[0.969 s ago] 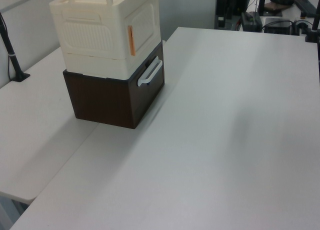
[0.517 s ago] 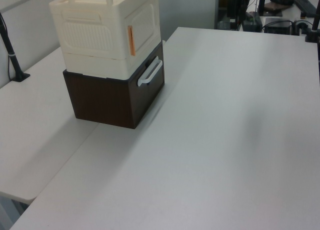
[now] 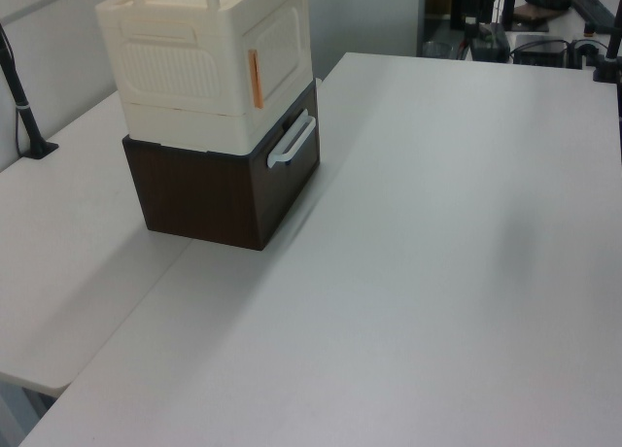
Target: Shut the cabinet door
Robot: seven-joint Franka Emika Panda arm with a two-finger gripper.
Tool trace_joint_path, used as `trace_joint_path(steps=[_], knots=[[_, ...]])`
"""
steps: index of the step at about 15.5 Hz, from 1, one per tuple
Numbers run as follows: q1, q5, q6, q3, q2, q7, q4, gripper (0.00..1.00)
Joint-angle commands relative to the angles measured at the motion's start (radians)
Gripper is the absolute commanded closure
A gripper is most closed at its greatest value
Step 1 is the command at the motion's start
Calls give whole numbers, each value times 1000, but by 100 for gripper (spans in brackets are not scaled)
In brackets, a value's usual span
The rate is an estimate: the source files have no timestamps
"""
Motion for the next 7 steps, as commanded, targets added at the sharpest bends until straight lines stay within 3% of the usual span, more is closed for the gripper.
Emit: trace_joint_path(steps=[1, 7], knots=[[5, -3, 86, 1, 1, 25, -29, 0], [4, -6, 107, -1, 10, 66, -27, 0]])
